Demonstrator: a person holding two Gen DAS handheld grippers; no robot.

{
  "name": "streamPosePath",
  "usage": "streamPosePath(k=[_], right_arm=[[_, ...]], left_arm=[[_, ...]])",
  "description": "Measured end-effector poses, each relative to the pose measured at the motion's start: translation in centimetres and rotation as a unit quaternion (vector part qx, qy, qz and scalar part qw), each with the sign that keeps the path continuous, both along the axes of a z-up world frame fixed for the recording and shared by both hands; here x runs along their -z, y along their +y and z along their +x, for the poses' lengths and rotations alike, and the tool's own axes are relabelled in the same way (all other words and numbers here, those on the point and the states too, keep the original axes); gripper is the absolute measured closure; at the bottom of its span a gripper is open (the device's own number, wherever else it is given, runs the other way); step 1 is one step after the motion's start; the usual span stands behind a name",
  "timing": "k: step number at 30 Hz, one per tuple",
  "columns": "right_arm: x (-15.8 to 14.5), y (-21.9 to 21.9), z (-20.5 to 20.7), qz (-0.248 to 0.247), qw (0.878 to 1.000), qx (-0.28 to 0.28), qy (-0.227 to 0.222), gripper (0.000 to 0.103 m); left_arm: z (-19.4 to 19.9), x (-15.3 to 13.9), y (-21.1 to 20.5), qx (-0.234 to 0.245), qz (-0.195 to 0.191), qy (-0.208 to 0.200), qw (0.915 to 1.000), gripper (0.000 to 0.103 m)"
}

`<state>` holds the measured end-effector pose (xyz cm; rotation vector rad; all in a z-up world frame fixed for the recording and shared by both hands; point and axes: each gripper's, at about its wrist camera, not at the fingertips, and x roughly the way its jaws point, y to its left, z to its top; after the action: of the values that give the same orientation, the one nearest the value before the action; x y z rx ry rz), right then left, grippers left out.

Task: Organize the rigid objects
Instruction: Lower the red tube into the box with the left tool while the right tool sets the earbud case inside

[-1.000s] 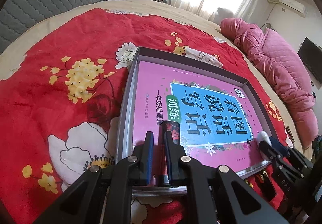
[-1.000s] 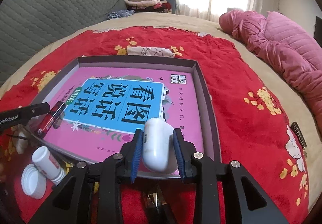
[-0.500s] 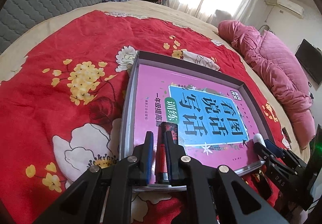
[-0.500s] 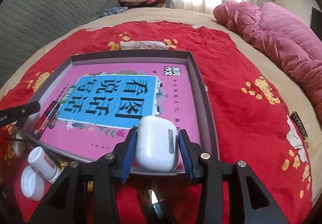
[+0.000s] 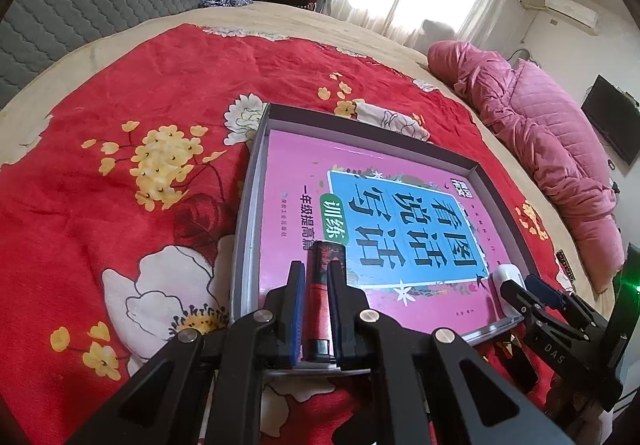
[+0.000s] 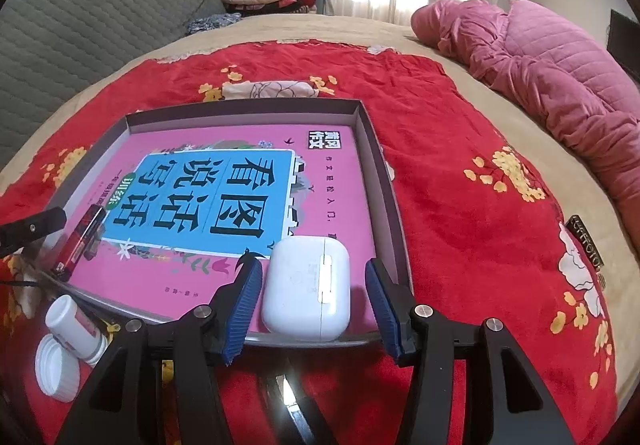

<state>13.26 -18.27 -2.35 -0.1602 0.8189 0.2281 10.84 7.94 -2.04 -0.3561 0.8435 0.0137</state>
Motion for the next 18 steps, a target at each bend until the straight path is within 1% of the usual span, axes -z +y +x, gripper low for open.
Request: streamPosePath(k=[7,12,15,18], right_arm=[[-0.2,0.3,-0.5,0.005,1.0,-0.01,-0.001,0.048],[-0.9,0.7,-1.1,0.004,1.0,-0.023,-0.018,0.047],[-1.3,0.7,-1.5,0.005,0.999,-0.028,-0.026,0.041],[-1.6,0.6,-1.9,0.004,0.999,-0.031,-0.03,0.04]], left_arm=[[-0.2,-0.1,-0.2,0.006,0.0,-0.003,1.0,0.092],[-0.4,-0.4,-0.3,0.01,-0.001,-0.008,0.9999,0.092],[-0.6,-0.5,-0.4,0.011,0.002,-0.008,0.9999,0.092],[-0.9,-0.8,-0.5,0.01,0.01,-0.011,0.9998,0.092]])
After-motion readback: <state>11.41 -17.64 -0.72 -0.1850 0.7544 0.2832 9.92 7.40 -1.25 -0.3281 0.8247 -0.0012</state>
